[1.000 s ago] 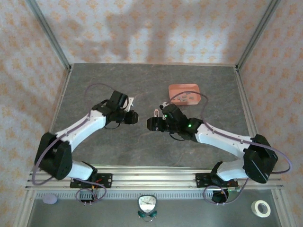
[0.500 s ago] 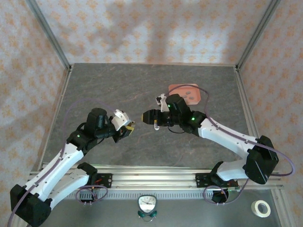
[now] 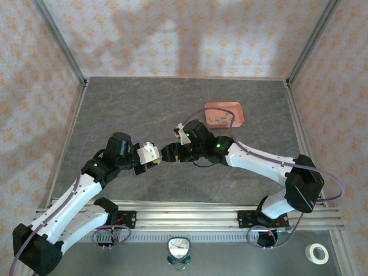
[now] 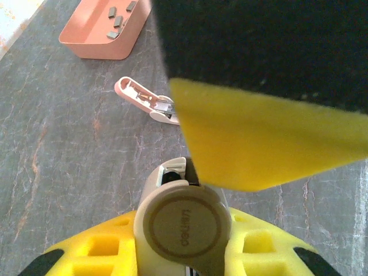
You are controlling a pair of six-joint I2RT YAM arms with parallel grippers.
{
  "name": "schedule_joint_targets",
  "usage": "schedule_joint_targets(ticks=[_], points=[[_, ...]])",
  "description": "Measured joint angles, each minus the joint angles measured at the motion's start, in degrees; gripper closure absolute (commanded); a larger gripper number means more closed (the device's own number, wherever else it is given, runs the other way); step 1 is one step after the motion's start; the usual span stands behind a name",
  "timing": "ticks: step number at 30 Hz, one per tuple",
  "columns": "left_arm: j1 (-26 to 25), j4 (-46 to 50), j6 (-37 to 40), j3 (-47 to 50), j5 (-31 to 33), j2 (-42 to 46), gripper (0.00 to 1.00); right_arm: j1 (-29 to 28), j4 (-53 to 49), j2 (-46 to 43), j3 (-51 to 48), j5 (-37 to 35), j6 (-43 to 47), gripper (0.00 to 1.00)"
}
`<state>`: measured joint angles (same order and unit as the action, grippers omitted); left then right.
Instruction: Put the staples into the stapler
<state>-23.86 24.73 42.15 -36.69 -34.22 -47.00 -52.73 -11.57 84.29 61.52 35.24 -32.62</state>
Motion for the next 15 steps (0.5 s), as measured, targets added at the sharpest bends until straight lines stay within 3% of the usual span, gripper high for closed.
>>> schedule_joint_targets(ticks=[7, 15], points=[[-0.02, -0.09, -0.07, 0.00, -1.62, 0.00, 0.81, 0.00, 4.61, 1.51, 0.02, 2.91, -0.59, 0.38], [-0.02, -0.48, -0.26, 0.07, -3.30, 0.15, 0.81, 0.00, 8.61, 2.78, -0.22, 4.46, -1.97, 0.58]])
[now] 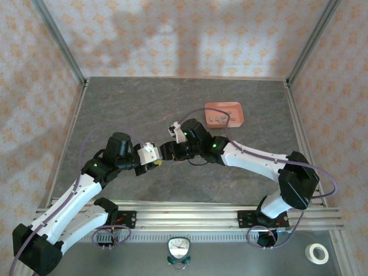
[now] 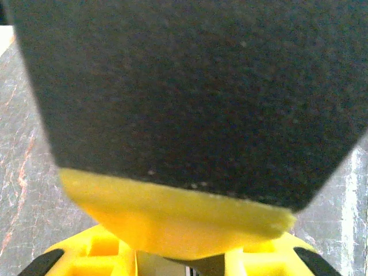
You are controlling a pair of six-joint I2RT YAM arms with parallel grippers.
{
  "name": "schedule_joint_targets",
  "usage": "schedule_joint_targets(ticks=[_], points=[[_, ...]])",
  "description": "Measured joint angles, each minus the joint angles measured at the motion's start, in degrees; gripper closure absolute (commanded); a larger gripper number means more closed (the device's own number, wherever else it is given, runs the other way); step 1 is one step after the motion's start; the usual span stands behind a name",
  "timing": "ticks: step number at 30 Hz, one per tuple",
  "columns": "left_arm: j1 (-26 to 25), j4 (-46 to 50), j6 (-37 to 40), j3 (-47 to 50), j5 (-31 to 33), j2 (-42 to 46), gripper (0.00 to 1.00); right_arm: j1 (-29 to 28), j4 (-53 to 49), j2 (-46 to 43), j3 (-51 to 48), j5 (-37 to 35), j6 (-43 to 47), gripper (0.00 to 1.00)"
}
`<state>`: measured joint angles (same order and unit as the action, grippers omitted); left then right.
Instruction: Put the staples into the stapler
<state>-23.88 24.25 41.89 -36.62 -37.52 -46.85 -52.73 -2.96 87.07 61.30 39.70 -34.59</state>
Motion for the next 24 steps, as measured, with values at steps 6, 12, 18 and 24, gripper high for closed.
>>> schedule_joint_targets(ticks=[6, 12, 18, 24], points=[[0.00, -0.09, -0.55, 0.15, -0.15, 0.48, 0.72, 0.04, 0.92, -0.02, -0.24, 0.37, 1.33, 0.71], [0.00, -0.87, -3.15, 0.35, 0.11, 1.16, 0.37, 0.50, 1.18, -1.66, -2.84, -0.50, 4.94, 0.78], [-0.04, -1.88, -8.61, 0.61, 0.48, 3.23, 0.30, 2.93, 0.66, -3.48, -5.92, -2.69, 10.38, 0.82], [-0.02, -7.30, -18.16, 5.35, 1.31, 7.48, 0.30, 5.14, 1.73, -7.28, -9.49, -4.00, 15.41, 0.84]])
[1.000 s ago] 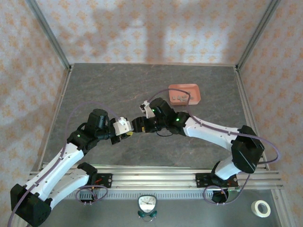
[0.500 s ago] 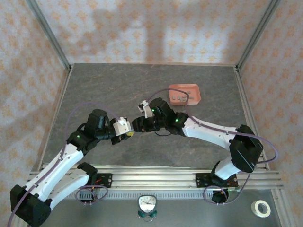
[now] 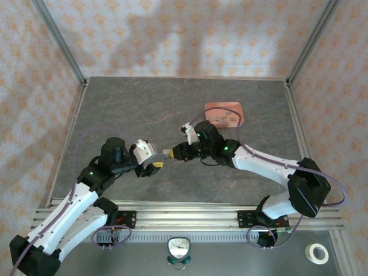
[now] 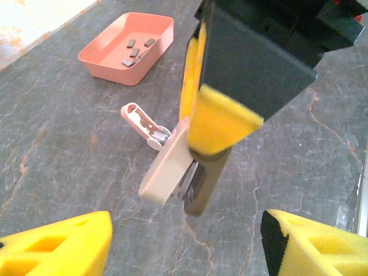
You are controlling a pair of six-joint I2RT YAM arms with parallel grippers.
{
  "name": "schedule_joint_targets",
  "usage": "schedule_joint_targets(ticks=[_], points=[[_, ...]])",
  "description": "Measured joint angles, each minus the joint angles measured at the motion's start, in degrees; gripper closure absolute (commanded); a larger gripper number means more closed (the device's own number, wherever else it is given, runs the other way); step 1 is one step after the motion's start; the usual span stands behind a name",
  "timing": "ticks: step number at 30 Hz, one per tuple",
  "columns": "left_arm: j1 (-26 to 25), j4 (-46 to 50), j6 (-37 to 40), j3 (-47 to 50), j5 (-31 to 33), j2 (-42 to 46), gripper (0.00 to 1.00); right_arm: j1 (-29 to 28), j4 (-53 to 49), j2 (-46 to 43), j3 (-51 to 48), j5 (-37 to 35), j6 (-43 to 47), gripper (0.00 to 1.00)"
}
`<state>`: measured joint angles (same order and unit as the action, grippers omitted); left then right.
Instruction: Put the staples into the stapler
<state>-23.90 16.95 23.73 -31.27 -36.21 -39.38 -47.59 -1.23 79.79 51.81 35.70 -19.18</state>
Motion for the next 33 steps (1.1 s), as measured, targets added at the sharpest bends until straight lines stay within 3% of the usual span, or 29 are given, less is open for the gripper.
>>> schedule_joint_targets(ticks=[7, 12, 24, 33], points=[[-0.02, -19.50, -19.91, 11.91, 0.81, 1.86, 0.33, 0.57, 4.26, -5.60, -4.57, -2.36, 6.14, 0.84], [-0.85, -29.59, -28.87, 16.02, 1.97, 1.57, 0.32, 0.57, 7.98, -6.93, -5.66, -2.97, 8.33, 0.84], [-1.25, -40.63, -34.01, 16.02, -2.12, 0.04, 0.28, 0.57, 19.19, -6.99, -8.85, -2.54, 10.29, 0.84], [-1.22, -44.30, -33.35, 15.98, -7.98, -2.05, 0.28, 0.57, 23.78, -8.24, -9.62, 1.68, 17.42, 0.84]])
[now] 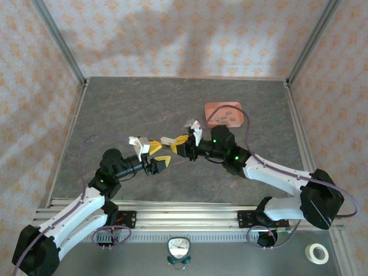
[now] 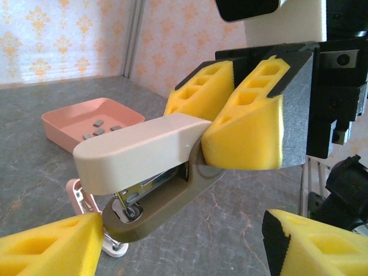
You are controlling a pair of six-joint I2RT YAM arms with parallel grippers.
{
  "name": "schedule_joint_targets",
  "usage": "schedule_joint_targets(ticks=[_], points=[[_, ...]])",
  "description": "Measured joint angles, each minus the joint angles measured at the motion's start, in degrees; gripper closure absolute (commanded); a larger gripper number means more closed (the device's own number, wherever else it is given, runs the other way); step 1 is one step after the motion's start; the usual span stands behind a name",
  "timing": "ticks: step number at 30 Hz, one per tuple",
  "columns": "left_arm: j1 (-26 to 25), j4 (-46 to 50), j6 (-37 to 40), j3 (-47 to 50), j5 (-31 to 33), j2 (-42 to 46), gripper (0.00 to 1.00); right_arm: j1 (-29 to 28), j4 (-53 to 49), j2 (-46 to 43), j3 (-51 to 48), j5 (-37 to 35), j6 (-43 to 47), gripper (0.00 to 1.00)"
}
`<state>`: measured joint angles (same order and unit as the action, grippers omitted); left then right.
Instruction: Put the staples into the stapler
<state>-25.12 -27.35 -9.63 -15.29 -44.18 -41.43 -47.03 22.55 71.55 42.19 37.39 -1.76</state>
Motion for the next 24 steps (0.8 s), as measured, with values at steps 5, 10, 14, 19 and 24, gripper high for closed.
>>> schedule_joint_targets(ticks=[5, 10, 14, 19, 24], points=[[-0.02, -0.11, 1.33, -0.31, -1.36, -0.61, 0.29, 0.81, 0.02, -0.85, -0.09, 2.89, 3.30, 0.85], [-0.02, -0.33, 1.95, -0.85, -1.46, -0.61, 0.30, 3.91, -0.74, -3.15, -0.63, 7.41, 5.07, 0.85], [-0.02, -1.03, 1.97, -1.77, -2.38, -2.16, 0.32, 5.79, -2.01, -5.14, -0.59, 11.47, 6.64, 0.84], [-0.02, -3.23, 2.01, -2.62, -4.85, -4.96, 0.35, 6.21, -6.23, -5.29, 0.42, 15.80, 10.27, 0.84], [-0.02, -5.51, 1.99, -3.13, -6.86, -6.43, 0.41, 6.21, -9.35, -4.85, 2.32, 18.43, 12.83, 0.84]])
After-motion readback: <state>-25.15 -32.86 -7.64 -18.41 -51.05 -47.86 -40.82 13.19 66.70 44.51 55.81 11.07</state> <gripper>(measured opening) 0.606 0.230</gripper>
